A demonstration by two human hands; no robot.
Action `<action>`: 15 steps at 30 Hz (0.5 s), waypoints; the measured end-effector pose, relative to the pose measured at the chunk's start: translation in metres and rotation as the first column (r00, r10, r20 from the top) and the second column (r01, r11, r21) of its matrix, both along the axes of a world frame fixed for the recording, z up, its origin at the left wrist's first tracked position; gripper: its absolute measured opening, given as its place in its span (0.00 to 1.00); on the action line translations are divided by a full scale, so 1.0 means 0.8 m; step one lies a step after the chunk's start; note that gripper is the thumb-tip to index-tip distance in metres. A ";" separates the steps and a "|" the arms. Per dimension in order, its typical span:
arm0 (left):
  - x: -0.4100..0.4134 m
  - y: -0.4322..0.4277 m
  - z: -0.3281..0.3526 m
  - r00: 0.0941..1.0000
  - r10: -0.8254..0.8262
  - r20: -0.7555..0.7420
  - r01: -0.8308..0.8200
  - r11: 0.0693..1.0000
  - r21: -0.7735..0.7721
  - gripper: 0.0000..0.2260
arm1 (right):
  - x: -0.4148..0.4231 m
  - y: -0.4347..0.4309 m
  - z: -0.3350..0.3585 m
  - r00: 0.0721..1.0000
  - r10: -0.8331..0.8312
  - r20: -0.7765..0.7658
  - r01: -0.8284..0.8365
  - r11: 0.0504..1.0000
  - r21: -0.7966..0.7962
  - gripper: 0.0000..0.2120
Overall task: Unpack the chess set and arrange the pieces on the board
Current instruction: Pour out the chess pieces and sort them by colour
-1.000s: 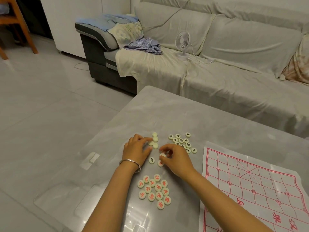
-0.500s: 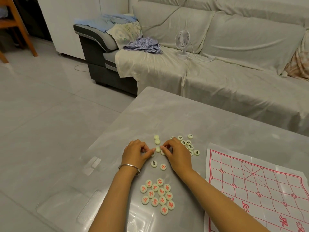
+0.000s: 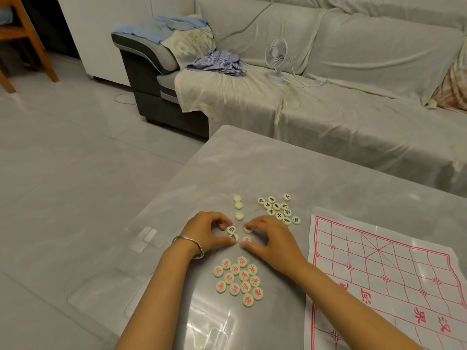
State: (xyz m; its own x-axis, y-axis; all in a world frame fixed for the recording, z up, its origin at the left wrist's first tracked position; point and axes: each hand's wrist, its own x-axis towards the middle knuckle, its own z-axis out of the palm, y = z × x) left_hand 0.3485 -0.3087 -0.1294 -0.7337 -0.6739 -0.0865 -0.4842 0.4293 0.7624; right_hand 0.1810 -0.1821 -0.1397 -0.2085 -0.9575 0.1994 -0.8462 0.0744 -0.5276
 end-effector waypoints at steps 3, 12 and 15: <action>0.000 0.006 -0.001 1.000 0.007 0.002 -0.007 1.000 -0.017 0.14 | 0.003 0.017 0.001 0.993 0.011 0.118 -0.016 0.999 0.038 0.15; 0.006 0.018 0.007 0.997 0.019 0.069 -0.014 0.997 -0.072 0.19 | 0.020 0.015 0.023 0.979 0.025 0.203 -0.079 0.962 0.261 0.22; 0.009 0.019 0.005 0.997 0.023 0.069 -0.015 0.993 -0.113 0.20 | 0.031 0.041 0.018 0.984 0.110 0.142 -0.156 0.916 0.371 0.24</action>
